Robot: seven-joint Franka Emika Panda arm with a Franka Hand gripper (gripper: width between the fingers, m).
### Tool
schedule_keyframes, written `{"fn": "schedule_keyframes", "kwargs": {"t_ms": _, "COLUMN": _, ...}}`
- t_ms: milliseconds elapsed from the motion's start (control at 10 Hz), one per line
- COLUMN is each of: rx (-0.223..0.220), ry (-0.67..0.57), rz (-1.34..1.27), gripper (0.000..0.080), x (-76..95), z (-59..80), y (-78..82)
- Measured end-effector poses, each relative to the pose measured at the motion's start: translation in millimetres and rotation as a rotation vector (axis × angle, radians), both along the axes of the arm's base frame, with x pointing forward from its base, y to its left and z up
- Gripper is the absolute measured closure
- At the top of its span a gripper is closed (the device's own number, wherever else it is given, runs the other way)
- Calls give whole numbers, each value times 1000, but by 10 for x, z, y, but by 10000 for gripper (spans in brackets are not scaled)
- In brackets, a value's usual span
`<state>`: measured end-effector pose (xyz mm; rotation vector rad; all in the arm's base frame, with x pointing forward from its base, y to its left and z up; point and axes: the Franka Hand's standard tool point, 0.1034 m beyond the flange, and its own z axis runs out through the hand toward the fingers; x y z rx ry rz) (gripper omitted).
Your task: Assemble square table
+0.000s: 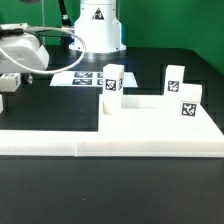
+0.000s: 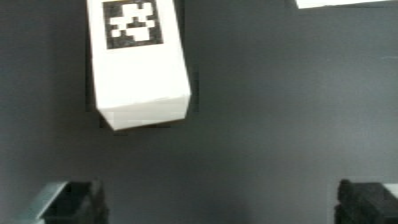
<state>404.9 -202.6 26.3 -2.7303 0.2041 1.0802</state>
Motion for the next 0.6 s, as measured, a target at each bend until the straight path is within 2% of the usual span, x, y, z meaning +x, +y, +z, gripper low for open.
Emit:
{"fn": "schedule_keyframes", "kwargs": {"t_ms": 100, "rx": -5, "ry": 81, "rz": 42, "gripper": 150, "x": -43, "z": -34, "y": -132}}
{"fn": "schedule_keyframes", "kwargs": {"t_ms": 200, "rx": -9, "ry": 73, "rz": 62, "gripper": 150, "x": 5, "z": -44, "y": -216}}
{"fn": "schedule_keyframes", "kwargs": {"t_ms": 300, "rx": -23, "ry": 64, "rz": 72, "gripper": 150, "x": 37, "z": 32, "y": -259}}
{"fn": "schedule_keyframes", "kwargs": {"t_ms": 600, "rx": -31, "ry": 61, "rz": 75, "gripper": 150, "x": 8, "z": 14, "y": -215}}
